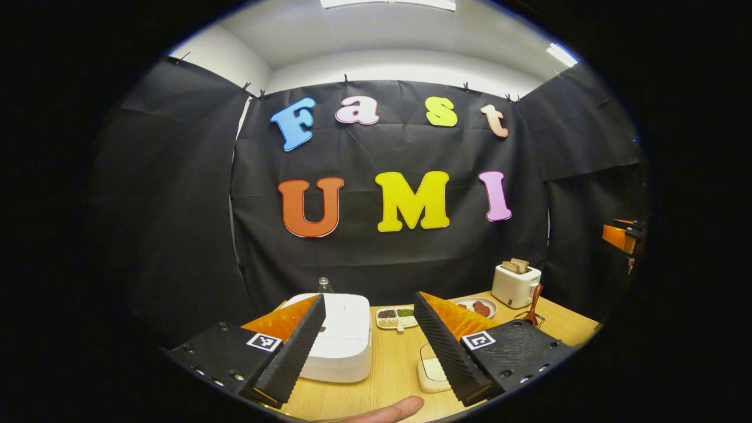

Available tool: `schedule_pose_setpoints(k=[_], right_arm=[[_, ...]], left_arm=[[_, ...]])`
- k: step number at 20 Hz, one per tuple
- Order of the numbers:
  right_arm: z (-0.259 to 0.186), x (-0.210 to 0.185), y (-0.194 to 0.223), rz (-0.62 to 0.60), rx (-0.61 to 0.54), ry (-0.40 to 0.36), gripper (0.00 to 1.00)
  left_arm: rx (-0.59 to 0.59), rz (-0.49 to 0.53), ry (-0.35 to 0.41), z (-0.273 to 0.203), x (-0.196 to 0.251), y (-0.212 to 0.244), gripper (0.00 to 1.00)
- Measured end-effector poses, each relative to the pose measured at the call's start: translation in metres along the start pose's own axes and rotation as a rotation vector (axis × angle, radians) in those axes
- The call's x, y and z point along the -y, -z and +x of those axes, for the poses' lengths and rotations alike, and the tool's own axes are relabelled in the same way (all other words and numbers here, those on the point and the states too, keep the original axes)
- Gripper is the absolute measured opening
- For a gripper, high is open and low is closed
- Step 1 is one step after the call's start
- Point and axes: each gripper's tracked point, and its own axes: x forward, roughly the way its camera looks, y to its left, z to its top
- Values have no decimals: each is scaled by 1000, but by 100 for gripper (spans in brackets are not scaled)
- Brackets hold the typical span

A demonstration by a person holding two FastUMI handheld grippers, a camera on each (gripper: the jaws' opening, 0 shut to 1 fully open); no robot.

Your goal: Close the left gripper, press the button to open the rice cooker; take a wooden spoon from the chopstick holder with the right hand, scoop a spoonful of rice and pour it into the rice cooker, then put the wooden spoon back into the chopstick holder.

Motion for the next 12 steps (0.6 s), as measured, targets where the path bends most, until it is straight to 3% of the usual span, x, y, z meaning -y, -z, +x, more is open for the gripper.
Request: schedule_pose_setpoints(k=[4, 7, 12], right_arm=[[4, 11, 5, 22, -14, 8, 100], [7, 16, 10, 31, -21, 21, 100], [6, 17, 14, 78, 1, 5, 97]], left_arm=[[-1, -4, 27, 3, 3, 2, 96], [-13, -8, 7, 10, -5, 3, 96], [-43, -102, 32, 24, -6, 2, 96]])
